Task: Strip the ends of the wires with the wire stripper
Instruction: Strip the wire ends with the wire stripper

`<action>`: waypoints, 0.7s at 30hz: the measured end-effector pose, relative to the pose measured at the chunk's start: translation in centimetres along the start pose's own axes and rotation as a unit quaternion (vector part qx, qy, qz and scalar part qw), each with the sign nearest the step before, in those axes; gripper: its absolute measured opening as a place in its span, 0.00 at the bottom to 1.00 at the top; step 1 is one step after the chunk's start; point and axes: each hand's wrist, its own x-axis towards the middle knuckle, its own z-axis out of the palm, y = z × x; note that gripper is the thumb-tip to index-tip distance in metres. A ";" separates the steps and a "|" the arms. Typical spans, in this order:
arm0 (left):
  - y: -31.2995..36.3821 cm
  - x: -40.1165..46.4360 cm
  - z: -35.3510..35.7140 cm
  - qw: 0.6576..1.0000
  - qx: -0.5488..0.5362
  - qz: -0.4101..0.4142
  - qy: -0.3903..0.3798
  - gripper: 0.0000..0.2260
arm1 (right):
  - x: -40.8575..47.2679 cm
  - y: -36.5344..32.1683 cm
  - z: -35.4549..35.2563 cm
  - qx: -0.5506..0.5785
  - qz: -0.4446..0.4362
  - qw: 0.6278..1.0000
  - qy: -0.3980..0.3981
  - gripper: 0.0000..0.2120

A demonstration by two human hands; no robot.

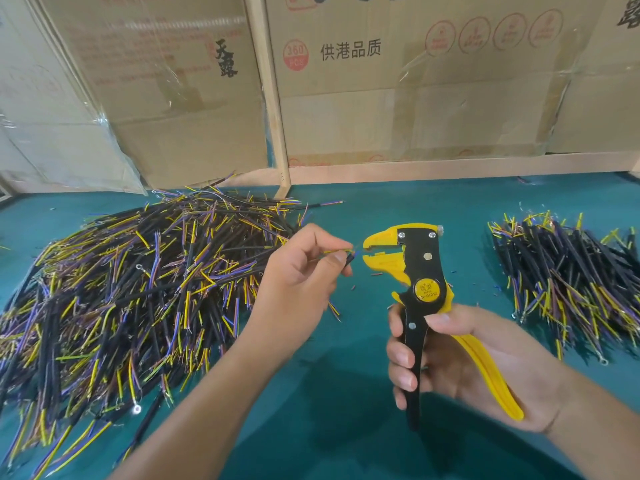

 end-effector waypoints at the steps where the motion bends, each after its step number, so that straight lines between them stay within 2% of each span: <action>1: 0.0 0.0 0.0 1.000 0.012 0.002 -0.003 0.03 | 0.0 0.1 -0.1 -0.005 -0.007 1.000 0.008 0.22; 5: 0.1 0.0 0.0 0.999 0.046 0.009 -0.007 0.05 | -0.2 -0.5 0.1 -0.003 0.014 1.000 0.022 0.21; 15: 0.1 -0.1 -0.1 0.999 0.040 0.021 -0.029 0.04 | -0.6 -1.3 1.2 0.000 0.022 1.000 0.014 0.14; 18: 0.1 -0.1 -0.1 0.998 0.047 0.014 -0.036 0.03 | -0.7 -1.5 1.6 0.003 0.023 0.999 0.039 0.12; 21: 0.1 0.0 -0.2 0.998 0.054 0.018 -0.034 0.03 | -0.5 -1.7 2.3 0.066 0.013 0.997 0.038 0.13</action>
